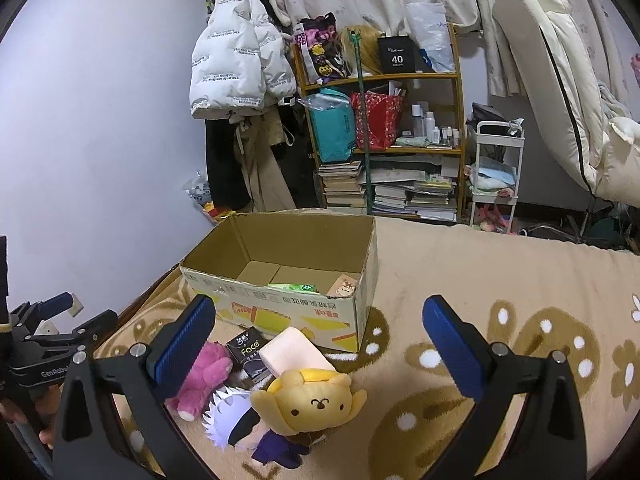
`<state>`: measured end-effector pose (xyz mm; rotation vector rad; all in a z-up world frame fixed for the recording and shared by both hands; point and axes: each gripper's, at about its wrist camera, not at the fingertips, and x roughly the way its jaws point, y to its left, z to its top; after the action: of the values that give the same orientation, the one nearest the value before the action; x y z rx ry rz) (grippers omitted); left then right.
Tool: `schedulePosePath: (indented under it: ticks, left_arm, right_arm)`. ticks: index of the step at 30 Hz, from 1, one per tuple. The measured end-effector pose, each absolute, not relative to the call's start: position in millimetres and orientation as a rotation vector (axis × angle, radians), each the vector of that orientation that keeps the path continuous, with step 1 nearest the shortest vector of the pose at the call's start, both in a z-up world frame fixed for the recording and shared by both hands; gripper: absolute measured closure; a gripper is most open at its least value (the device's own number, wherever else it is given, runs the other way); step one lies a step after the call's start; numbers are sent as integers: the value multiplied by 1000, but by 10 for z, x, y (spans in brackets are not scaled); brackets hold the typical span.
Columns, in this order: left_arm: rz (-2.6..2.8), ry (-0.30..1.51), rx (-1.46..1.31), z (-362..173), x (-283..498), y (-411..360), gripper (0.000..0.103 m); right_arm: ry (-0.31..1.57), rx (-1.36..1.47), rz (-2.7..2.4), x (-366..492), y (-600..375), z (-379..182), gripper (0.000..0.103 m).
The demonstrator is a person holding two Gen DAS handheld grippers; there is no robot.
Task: Organize soft objects
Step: 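Move the left tool to the pink bear while the right tool approaches the yellow dog plush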
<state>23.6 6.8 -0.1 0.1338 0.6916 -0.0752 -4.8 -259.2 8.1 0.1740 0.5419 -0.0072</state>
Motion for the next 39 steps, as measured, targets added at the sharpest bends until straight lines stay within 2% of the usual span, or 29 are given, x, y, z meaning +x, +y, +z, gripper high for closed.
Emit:
schedulePosePath:
  ticks: [39]
  left_arm:
    - [-157,994,145,-740,701,-161,4]
  right_arm:
    - [798,218,-59,396,-2654,-615,0]
